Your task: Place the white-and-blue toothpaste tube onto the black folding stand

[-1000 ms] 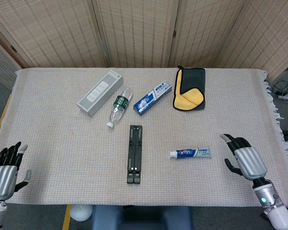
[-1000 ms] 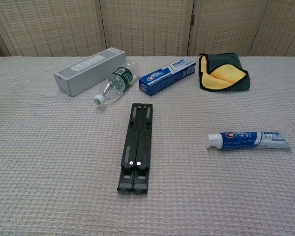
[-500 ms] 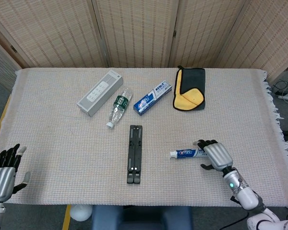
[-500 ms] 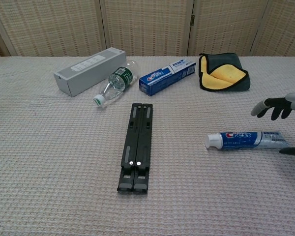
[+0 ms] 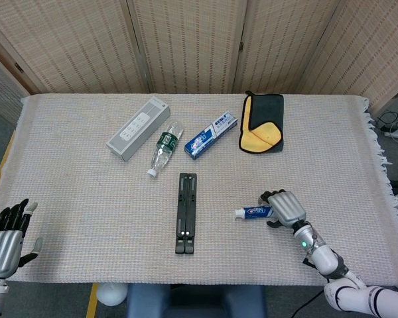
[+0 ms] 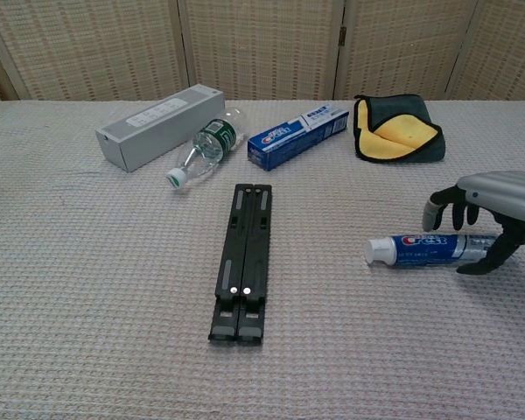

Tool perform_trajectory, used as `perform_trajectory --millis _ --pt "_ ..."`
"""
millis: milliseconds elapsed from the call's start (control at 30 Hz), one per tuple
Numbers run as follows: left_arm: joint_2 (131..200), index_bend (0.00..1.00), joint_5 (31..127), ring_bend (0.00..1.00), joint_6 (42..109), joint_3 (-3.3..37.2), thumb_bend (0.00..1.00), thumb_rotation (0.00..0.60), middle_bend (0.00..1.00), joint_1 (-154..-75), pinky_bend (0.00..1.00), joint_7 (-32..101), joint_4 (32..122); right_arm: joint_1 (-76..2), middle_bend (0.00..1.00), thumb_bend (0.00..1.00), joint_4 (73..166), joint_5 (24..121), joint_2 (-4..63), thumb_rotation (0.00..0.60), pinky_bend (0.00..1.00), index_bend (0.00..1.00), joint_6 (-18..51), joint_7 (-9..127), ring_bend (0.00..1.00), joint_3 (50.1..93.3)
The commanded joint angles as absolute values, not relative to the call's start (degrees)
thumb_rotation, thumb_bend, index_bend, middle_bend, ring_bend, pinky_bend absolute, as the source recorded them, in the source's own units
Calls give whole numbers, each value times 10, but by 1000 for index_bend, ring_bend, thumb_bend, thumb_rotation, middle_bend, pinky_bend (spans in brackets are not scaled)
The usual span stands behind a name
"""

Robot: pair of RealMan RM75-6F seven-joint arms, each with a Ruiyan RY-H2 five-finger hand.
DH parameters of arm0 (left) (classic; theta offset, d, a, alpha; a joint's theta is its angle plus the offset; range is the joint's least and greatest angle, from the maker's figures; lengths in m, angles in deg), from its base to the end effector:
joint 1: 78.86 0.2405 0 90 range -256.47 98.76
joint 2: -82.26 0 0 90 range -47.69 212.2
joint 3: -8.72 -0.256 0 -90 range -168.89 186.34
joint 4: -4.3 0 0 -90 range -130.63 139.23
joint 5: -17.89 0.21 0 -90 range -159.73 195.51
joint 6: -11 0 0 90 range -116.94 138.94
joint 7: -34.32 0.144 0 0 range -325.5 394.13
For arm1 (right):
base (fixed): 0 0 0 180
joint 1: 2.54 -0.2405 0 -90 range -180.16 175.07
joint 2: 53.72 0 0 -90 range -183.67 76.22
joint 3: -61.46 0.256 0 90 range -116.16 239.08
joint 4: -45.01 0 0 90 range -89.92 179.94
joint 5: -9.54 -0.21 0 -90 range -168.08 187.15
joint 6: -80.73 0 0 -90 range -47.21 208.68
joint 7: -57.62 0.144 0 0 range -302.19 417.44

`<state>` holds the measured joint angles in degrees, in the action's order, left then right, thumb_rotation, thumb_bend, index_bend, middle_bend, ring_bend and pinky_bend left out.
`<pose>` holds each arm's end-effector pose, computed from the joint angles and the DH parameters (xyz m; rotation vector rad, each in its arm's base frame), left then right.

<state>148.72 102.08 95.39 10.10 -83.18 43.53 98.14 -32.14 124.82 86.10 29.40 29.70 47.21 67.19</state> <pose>-0.3104 0.1718 0.1399 -1.4140 -0.8800 -0.7890 -0.2502 -0.3002 0.0037 1.8936 -1.0062 0.7265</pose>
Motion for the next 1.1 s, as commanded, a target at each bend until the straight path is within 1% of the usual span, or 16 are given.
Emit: perform_trajectory --millis 33,133,233,500,633,700,800,967,1100 --pt "1488 34 1020 0 955 101 489 600 0 -831 0 435 980 -329 389 298 1242 859 300 600 369 398 303 472 401 673" --pt "1488 34 1018 0 954 102 488 600 0 -831 0 434 978 -336 398 344 1235 856 307 600 381 414 309 471 406 672" --pt "1489 34 1018 0 954 102 489 600 0 -830 0 434 976 -342 399 369 1229 852 312 600 382 422 313 467 408 672" --pt "1492 33 1014 0 953 101 488 600 0 -828 0 430 970 -351 402 387 1222 840 319 600 382 433 321 459 419 667" --pt "1493 31 1014 0 953 101 488 600 0 -828 0 428 967 -354 421 391 1219 835 322 600 396 462 322 457 433 665" --pt "1493 28 1015 0 953 101 488 600 0 -828 0 427 967 -356 438 417 1217 833 324 600 412 483 324 454 450 664" --pt "1493 25 1016 0 954 101 488 600 0 -828 0 426 967 -359 486 494 1216 834 326 600 459 544 321 453 499 663" --pt "1489 25 1018 0 956 105 489 600 0 -830 0 420 970 -366 599 653 1232 848 316 600 566 688 316 467 639 666" --pt "1482 25 1027 0 955 112 488 600 0 -838 0 401 979 -387 642 700 1269 858 287 600 610 752 334 489 700 678"
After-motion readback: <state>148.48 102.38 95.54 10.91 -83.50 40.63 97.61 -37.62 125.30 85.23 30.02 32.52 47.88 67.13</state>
